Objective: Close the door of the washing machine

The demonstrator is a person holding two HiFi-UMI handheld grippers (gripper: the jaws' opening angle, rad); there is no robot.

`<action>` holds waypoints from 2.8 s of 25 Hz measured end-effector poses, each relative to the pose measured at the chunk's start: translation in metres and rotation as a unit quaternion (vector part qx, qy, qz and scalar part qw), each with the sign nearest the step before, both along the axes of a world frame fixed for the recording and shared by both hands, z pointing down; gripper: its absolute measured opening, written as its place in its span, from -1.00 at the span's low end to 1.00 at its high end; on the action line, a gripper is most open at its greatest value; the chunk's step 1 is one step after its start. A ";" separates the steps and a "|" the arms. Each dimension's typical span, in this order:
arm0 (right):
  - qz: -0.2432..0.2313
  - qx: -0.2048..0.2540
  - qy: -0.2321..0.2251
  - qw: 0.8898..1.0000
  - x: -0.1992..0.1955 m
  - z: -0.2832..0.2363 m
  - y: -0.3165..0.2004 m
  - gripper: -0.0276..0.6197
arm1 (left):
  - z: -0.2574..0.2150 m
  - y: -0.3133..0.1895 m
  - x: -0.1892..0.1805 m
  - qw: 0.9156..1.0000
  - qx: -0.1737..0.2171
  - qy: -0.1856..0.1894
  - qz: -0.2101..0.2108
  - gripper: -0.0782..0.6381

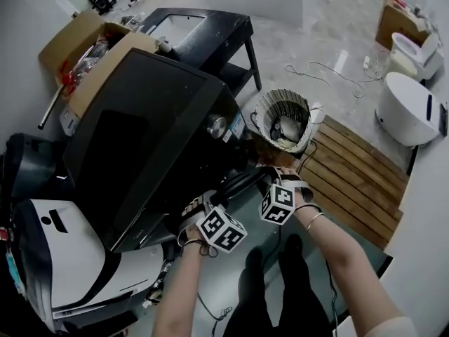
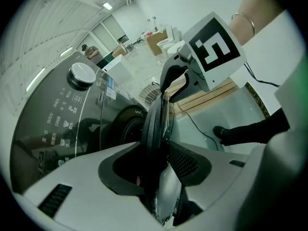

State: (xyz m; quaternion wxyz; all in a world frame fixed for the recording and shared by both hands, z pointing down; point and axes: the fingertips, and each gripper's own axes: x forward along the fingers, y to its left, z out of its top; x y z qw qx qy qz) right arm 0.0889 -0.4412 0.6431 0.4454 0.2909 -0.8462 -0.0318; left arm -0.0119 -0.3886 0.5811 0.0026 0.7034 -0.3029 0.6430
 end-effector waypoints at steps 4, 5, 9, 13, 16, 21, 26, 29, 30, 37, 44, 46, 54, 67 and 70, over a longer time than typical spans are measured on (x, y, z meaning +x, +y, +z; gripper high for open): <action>-0.019 0.003 -0.008 1.000 -0.005 -0.001 -0.017 -0.49 | 0.000 -0.013 -0.004 1.000 0.008 -0.002 -0.018 -0.23; -0.024 0.005 -0.009 1.000 -0.007 -0.001 -0.021 -0.49 | 0.000 -0.017 -0.005 1.000 0.011 -0.003 -0.023 -0.23; -0.041 0.005 -0.019 0.999 -0.012 0.001 -0.036 -0.49 | 0.002 -0.028 -0.008 0.999 0.020 -0.006 -0.045 -0.23; -0.057 0.008 -0.023 0.998 -0.019 0.002 -0.050 -0.49 | 0.004 -0.040 -0.014 0.998 0.025 -0.010 -0.064 -0.23; -0.068 0.013 -0.026 0.997 -0.024 0.003 -0.059 -0.49 | 0.005 -0.047 -0.017 0.997 0.027 -0.012 -0.076 -0.23; -0.076 0.012 -0.029 0.997 -0.031 0.004 -0.071 -0.49 | 0.006 -0.056 -0.021 0.995 0.030 -0.013 -0.093 -0.23; -0.088 0.015 -0.032 0.996 -0.037 0.004 -0.081 -0.49 | 0.006 -0.062 -0.026 0.993 0.038 -0.012 -0.107 -0.23; -0.089 0.015 -0.033 0.995 -0.042 0.004 -0.086 -0.49 | 0.007 -0.067 -0.030 0.992 0.044 -0.013 -0.115 -0.23; -0.090 0.015 -0.032 0.995 -0.043 0.003 -0.088 -0.49 | 0.007 -0.069 -0.031 0.992 0.044 -0.013 -0.117 -0.23; -0.104 0.016 -0.028 0.994 -0.051 0.005 -0.097 -0.49 | 0.009 -0.076 -0.037 0.990 0.043 -0.013 -0.133 -0.22; -0.110 0.018 -0.025 0.993 -0.057 0.003 -0.102 -0.48 | 0.008 -0.081 -0.042 0.990 0.041 -0.012 -0.137 -0.20; -0.109 0.016 -0.023 0.994 -0.057 0.004 -0.103 -0.48 | 0.008 -0.081 -0.042 0.990 0.042 -0.013 -0.136 -0.20; -0.111 -0.004 -0.010 0.994 -0.056 0.006 -0.103 -0.45 | 0.009 -0.081 -0.039 0.990 0.042 -0.016 -0.133 -0.21; -0.098 0.008 -0.026 0.995 -0.049 0.004 -0.102 -0.45 | 0.011 -0.079 -0.037 0.989 0.063 -0.022 -0.136 -0.19; -0.088 0.002 -0.031 0.996 -0.046 0.004 -0.099 -0.45 | 0.010 -0.077 -0.036 0.989 0.059 -0.025 -0.135 -0.18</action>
